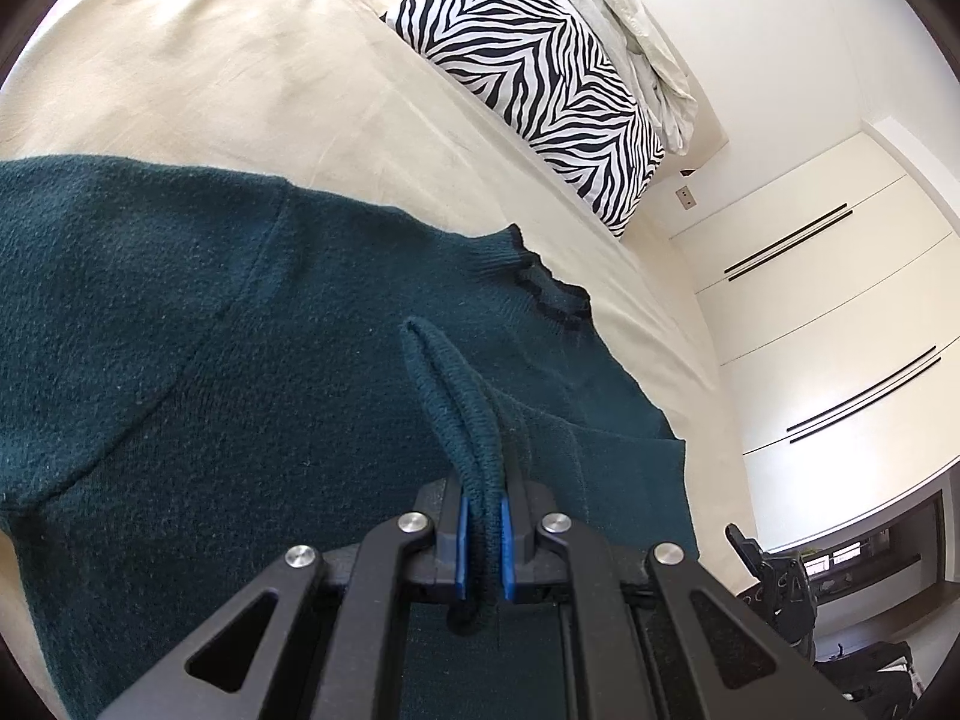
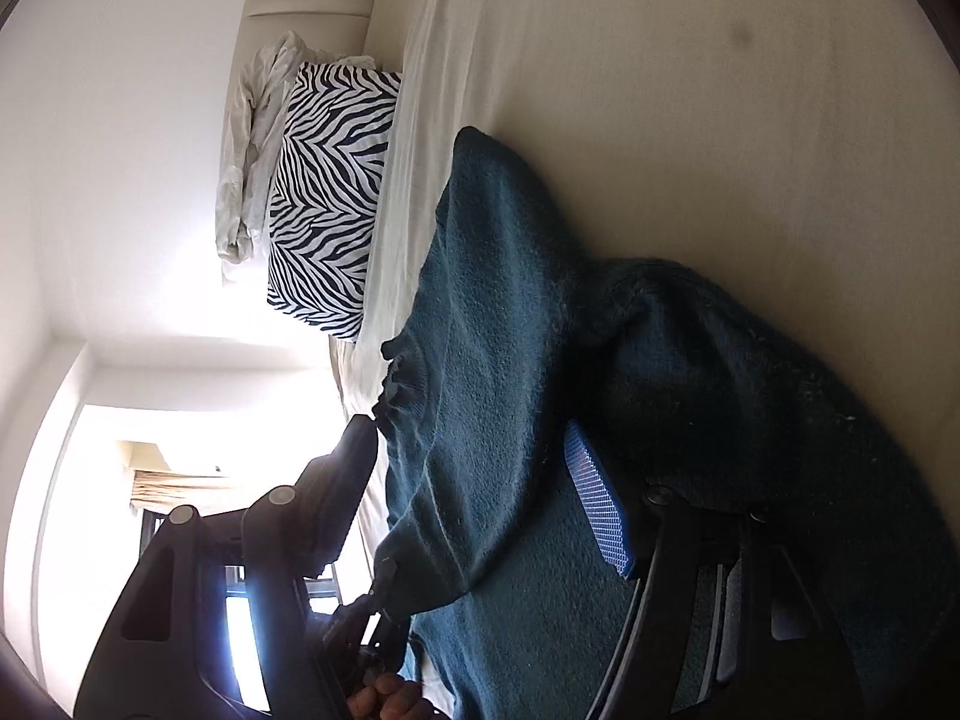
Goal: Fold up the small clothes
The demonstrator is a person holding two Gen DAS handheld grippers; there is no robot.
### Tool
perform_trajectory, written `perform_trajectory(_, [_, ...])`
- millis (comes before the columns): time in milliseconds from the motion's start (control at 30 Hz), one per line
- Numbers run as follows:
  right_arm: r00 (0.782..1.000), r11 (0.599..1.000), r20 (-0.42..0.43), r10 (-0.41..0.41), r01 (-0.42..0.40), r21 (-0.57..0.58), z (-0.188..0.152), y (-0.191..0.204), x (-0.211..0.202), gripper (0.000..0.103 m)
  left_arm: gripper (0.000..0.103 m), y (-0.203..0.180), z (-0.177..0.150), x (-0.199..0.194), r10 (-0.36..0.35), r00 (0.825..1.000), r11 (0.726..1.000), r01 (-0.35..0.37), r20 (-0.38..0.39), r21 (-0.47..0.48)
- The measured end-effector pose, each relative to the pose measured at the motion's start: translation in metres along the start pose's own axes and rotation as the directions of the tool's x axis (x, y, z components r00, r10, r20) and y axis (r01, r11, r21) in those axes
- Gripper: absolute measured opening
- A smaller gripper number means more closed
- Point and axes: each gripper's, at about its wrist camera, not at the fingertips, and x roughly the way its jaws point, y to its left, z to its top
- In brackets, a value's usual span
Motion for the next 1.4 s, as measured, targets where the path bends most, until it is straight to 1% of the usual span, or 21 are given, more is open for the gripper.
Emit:
perform_trajectory(67, [1.0, 1.0, 0.007, 0.008, -0.008, -0.011, 0.006, 0.003, 0.009, 0.064, 0.009, -0.002, 0.002, 0.0, -0.003, 1.0, 1.0, 0.003, 0.001, 0.002])
perform_trajectory(167, [0.997, 0.999, 0.057, 0.045, -0.044, -0.01, 0.019, 0.004, 0.015, 0.064, 0.009, -0.002, 0.005, 0.004, 0.005, 1.0, 1.0, -0.005, 0.001, 0.002])
perform_trajectory(233, [0.989, 0.994, 0.103, 0.104, -0.105, 0.007, 0.026, 0.001, 0.01, 0.064, 0.009, -0.002, 0.008, 0.007, 0.013, 1.0, 1.0, -0.013, 0.003, 0.003])
perform_trajectory(333, [0.969, 0.984, 0.183, 0.167, -0.174, 0.023, 0.032, -0.008, -0.005, 0.063, 0.009, 0.0, 0.012, 0.011, 0.016, 1.0, 1.0, -0.016, 0.011, 0.004])
perform_trajectory(433, [0.952, 0.975, 0.221, 0.211, -0.221, 0.02, 0.033, -0.017, -0.012, 0.061, 0.009, -0.002, 0.015, 0.013, 0.01, 1.0, 1.0, -0.011, 0.027, 0.014])
perform_trajectory(500, [0.951, 0.977, 0.227, 0.21, -0.215, 0.0, 0.031, -0.018, -0.011, 0.061, 0.009, -0.004, 0.016, 0.015, 0.016, 0.999, 1.0, -0.016, 0.031, 0.025])
perform_trajectory(600, [0.962, 0.984, 0.208, 0.178, -0.175, -0.034, 0.028, -0.013, -0.008, 0.061, 0.009, -0.002, 0.015, 0.023, 0.038, 0.999, 0.999, -0.038, 0.024, 0.034])
perform_trajectory(667, [0.964, 0.983, 0.191, 0.185, -0.186, -0.015, 0.024, -0.015, -0.012, 0.062, 0.009, 0.004, 0.014, 0.027, 0.057, 0.998, 0.998, -0.058, 0.016, 0.038])
perform_trajectory(767, [0.969, 0.984, 0.171, 0.178, -0.18, -0.003, 0.014, -0.021, -0.03, 0.063, 0.01, 0.017, 0.009, 0.032, 0.066, 0.998, 0.998, -0.066, -0.005, 0.024])
perform_trajectory(800, [0.972, 0.985, 0.163, 0.168, -0.171, -0.001, 0.008, -0.024, -0.039, 0.063, 0.012, 0.022, 0.007, 0.033, 0.064, 0.998, 0.998, -0.064, -0.005, 0.018])
perform_trajectory(833, [0.975, 0.988, 0.16, 0.155, -0.156, -0.001, 0.002, -0.026, -0.048, 0.063, 0.013, 0.025, 0.005, 0.034, 0.056, 0.998, 0.998, -0.056, -0.001, 0.01])
perform_trajectory(900, [0.979, 0.994, 0.174, 0.108, -0.105, -0.025, -0.006, -0.019, -0.067, 0.065, 0.013, 0.028, 0.005, 0.034, 0.045, 0.999, 0.999, -0.045, 0.006, 0.003])
perform_trajectory(1000, [0.981, 0.993, 0.166, 0.097, -0.083, -0.09, 0.0, 0.004, -0.082, 0.065, 0.013, 0.028, 0.004, 0.035, 0.046, 0.999, 0.999, -0.046, 0.009, 0.013])
perform_trajectory(1067, [0.99, 0.986, 0.116, 0.079, -0.061, -0.154, 0.012, 0.025, -0.074, 0.066, 0.014, 0.029, 0.004, 0.036, 0.04, 0.999, 0.999, -0.04, 0.011, 0.017])
perform_trajectory(1133, [0.997, 0.98, 0.042, 0.066, -0.057, -0.189, 0.028, 0.039, -0.051, 0.067, 0.014, 0.031, 0.003, 0.037, 0.033, 0.999, 0.999, -0.034, 0.016, 0.024])
perform_trajectory(1200, [0.999, 0.98, 0.009, 0.043, -0.04, -0.193, 0.045, 0.048, -0.028, 0.067, 0.014, 0.031, 0.0, 0.038, 0.03, 0.999, 0.998, -0.032, 0.027, 0.047])
perform_trajectory(1267, [0.997, 0.977, -0.043, 0.059, -0.067, -0.202, 0.064, 0.054, -0.003, 0.067, 0.014, 0.032, -0.002, 0.039, 0.023, 0.999, 0.997, -0.026, 0.039, 0.069])
perform_trajectory(1300, [0.998, 0.979, -0.049, 0.046, -0.055, -0.195, 0.073, 0.055, 0.009, 0.067, 0.014, 0.034, -0.003, 0.039, 0.016, 0.999, 0.998, -0.018, 0.041, 0.068])
perform_trajectory(1333, [0.999, 0.982, -0.036, 0.017, -0.023, -0.188, 0.082, 0.055, 0.017, 0.067, 0.015, 0.036, -0.002, 0.04, 0.006, 0.999, 0.998, -0.009, 0.04, 0.06])
perform_trajectory(1367, [0.999, 0.983, -0.035, 0.007, -0.013, -0.181, 0.091, 0.052, 0.025, 0.067, 0.015, 0.038, -0.002, 0.041, 0.0, 0.999, 0.999, -0.002, 0.041, 0.052])
perform_trajectory(1400, [0.998, 0.986, -0.056, 0.017, -0.026, -0.164, 0.1, 0.047, 0.035, 0.067, 0.014, 0.04, -0.002, 0.042, -0.006, 0.999, 0.999, 0.004, 0.042, 0.049])
